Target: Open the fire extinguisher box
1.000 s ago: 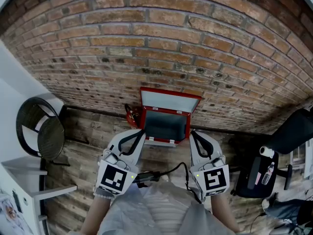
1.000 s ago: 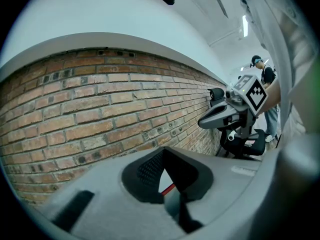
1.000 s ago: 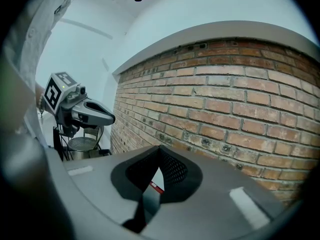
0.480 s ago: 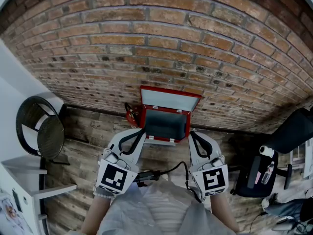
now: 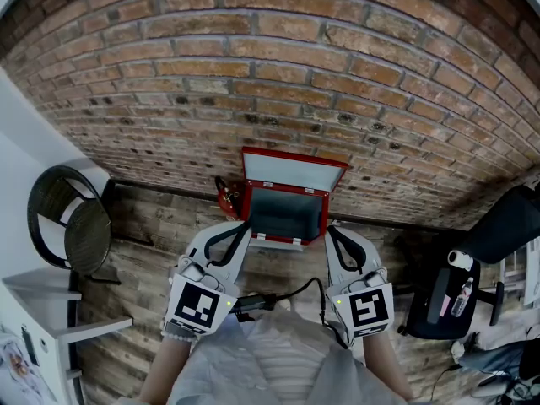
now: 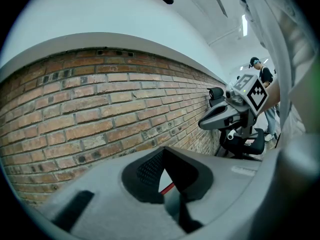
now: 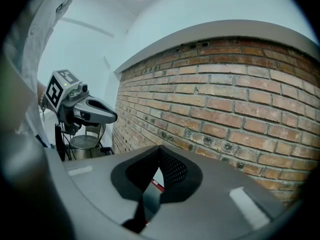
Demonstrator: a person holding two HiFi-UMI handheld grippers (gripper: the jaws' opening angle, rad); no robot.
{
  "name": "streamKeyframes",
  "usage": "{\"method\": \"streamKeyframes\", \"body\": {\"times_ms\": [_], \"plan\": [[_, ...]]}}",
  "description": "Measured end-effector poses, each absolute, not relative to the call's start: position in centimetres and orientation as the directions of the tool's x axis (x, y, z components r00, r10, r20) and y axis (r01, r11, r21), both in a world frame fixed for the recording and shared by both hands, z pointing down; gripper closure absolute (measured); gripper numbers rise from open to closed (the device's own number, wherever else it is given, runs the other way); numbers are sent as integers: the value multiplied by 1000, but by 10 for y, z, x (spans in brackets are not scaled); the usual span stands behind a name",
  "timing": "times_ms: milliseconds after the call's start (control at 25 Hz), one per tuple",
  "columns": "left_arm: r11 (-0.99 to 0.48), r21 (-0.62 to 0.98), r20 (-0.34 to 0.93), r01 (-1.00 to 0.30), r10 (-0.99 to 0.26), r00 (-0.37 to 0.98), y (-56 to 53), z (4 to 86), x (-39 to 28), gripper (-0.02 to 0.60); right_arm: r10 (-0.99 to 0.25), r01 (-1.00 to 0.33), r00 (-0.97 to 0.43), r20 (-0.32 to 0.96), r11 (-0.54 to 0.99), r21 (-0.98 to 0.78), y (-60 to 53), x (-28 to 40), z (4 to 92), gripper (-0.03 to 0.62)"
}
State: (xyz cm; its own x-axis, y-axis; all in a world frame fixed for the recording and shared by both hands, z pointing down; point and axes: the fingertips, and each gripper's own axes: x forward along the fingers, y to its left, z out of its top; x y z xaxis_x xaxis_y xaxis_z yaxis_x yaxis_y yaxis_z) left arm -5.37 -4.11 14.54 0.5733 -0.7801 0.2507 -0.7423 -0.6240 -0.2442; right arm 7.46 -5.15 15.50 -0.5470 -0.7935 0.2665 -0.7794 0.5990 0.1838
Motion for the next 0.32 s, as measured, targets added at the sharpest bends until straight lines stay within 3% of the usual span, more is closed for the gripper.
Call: {"method": "streamKeyframes", "body": {"times_ms": [320], "plan": [[-617, -231, 242, -752, -786, 570, -42, 145, -58, 581, -787, -774, -548, 282, 605, 186, -51, 71, 158, 588]]}}
